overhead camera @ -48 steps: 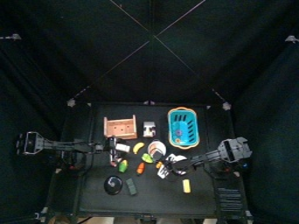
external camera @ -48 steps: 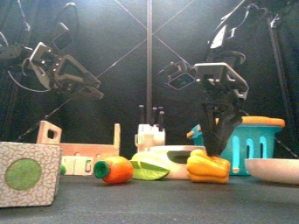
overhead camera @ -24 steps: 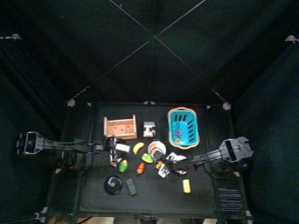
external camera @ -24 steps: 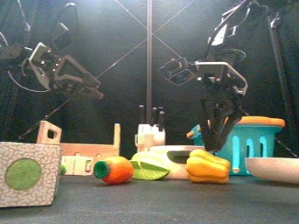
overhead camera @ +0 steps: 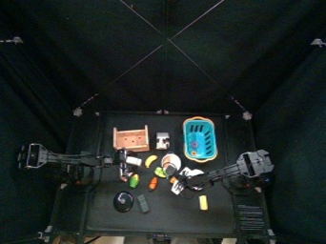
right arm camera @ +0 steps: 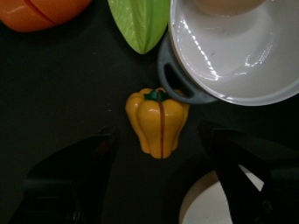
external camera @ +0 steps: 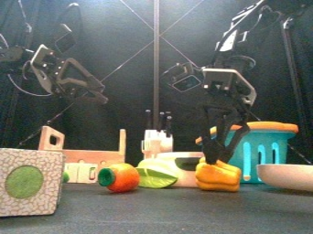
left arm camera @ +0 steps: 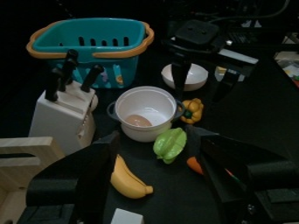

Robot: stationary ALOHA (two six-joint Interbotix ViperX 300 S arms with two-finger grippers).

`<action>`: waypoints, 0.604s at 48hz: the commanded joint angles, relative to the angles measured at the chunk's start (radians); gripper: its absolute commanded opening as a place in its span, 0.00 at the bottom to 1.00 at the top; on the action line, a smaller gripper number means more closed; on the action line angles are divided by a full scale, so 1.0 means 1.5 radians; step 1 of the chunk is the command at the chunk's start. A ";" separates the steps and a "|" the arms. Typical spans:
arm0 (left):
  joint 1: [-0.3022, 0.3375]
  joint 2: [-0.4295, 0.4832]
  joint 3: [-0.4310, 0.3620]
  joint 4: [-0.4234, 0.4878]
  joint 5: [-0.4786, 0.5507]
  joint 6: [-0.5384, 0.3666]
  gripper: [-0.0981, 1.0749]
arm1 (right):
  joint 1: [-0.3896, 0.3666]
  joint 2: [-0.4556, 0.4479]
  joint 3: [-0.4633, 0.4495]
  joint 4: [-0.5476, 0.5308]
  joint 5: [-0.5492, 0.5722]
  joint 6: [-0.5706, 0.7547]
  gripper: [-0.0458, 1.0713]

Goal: Grab squash

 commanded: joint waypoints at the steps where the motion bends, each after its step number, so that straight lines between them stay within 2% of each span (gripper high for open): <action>1: 0.000 -0.001 -0.007 0.000 -0.003 0.001 0.90 | -0.002 -0.002 -0.009 -0.013 -0.004 0.001 0.94; 14: 0.000 -0.001 -0.006 0.000 -0.003 0.001 0.90 | -0.013 0.018 -0.002 -0.016 -0.040 0.001 0.91; 29: 0.001 -0.001 -0.006 0.000 -0.004 0.001 0.90 | -0.015 0.016 0.004 -0.014 -0.047 0.002 0.73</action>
